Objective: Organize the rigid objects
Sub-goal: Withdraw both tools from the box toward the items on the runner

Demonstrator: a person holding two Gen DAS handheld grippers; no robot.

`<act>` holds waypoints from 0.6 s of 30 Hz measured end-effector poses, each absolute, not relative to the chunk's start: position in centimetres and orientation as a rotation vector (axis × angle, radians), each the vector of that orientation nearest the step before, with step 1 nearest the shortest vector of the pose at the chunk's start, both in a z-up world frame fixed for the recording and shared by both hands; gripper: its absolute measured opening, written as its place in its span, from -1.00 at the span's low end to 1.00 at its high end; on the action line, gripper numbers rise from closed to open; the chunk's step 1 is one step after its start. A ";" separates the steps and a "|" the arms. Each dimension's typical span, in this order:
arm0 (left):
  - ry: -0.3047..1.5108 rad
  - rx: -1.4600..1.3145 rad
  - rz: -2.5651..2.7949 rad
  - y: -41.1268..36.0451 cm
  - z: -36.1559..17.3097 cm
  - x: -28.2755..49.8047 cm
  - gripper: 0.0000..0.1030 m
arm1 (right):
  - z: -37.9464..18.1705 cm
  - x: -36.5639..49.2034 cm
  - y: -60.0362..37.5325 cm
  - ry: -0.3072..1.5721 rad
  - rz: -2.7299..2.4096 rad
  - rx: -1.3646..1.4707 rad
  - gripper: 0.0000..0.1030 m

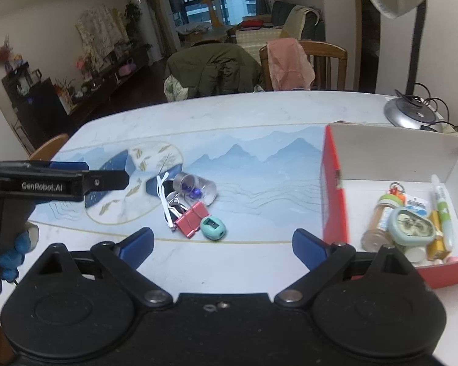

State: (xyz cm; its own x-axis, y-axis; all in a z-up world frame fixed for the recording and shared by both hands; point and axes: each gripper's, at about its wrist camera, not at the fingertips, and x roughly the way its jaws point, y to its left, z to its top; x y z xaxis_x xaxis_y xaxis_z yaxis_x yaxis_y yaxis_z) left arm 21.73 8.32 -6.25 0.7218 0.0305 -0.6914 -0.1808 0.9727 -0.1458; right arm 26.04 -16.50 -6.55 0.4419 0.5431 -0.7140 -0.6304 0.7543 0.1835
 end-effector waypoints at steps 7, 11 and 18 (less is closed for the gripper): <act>0.803 -0.240 0.154 10.7 -9.3 22.9 0.99 | -8.8 26.5 -13.6 0.859 0.767 -0.179 0.89; 0.828 -0.257 0.169 11.3 -11.0 23.7 0.99 | -10.0 27.2 -12.5 0.879 0.788 -0.203 0.85; 0.875 -0.252 0.217 11.5 -13.6 25.9 0.99 | -12.2 28.5 -10.8 0.889 0.813 -0.275 0.72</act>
State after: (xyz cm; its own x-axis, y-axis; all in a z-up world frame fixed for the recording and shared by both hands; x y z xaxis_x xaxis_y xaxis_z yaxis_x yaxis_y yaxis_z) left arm 25.87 11.47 -13.64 0.6222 0.0839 -0.7784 -0.2887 0.9487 -0.1285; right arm 28.48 -10.83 -12.17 0.3626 0.5139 -0.7775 -0.7284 0.6766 0.1075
